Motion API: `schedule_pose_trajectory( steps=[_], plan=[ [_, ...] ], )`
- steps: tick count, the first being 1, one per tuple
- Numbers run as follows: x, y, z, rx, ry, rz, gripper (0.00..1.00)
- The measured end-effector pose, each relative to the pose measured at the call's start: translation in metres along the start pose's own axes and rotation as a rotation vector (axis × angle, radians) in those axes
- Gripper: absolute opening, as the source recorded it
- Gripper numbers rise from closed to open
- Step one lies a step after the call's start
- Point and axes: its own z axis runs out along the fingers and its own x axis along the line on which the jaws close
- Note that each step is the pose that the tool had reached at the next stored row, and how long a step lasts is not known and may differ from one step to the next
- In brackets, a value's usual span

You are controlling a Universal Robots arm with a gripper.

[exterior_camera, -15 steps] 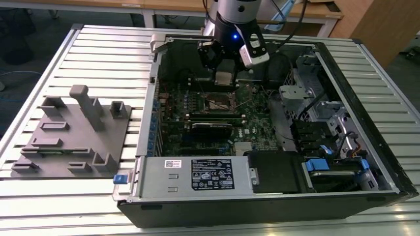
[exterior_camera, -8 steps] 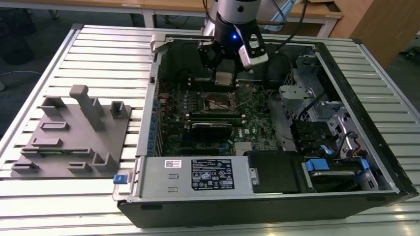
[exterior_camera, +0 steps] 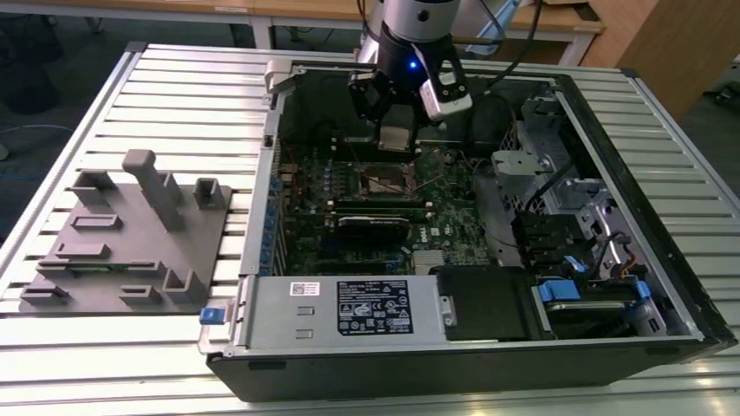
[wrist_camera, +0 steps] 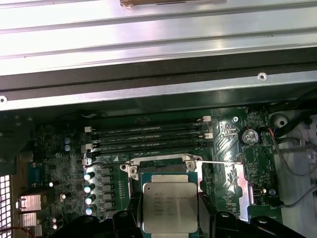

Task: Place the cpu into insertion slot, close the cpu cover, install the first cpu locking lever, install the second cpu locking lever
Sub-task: 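Place the cpu into insertion slot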

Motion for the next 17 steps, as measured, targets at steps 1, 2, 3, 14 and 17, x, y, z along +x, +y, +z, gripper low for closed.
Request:
schedule_pose_trajectory(
  steps=[1, 2, 3, 14, 17],
  plan=[
    [0.0000, 0.0000, 0.0000, -0.0001, -0.0004, 0.005, 0.54],
    [0.0001, 0.0000, 0.0000, -0.0001, -0.0008, 0.009, 0.54],
    [0.0001, 0.0000, 0.0000, 0.0000, -0.0011, 0.012, 0.54],
    [0.0005, -0.0001, 0.0000, -0.0002, -0.0026, 0.028, 0.54],
    [0.0005, -0.0001, 0.0000, -0.0002, -0.0026, 0.028, 0.54]
  ],
)
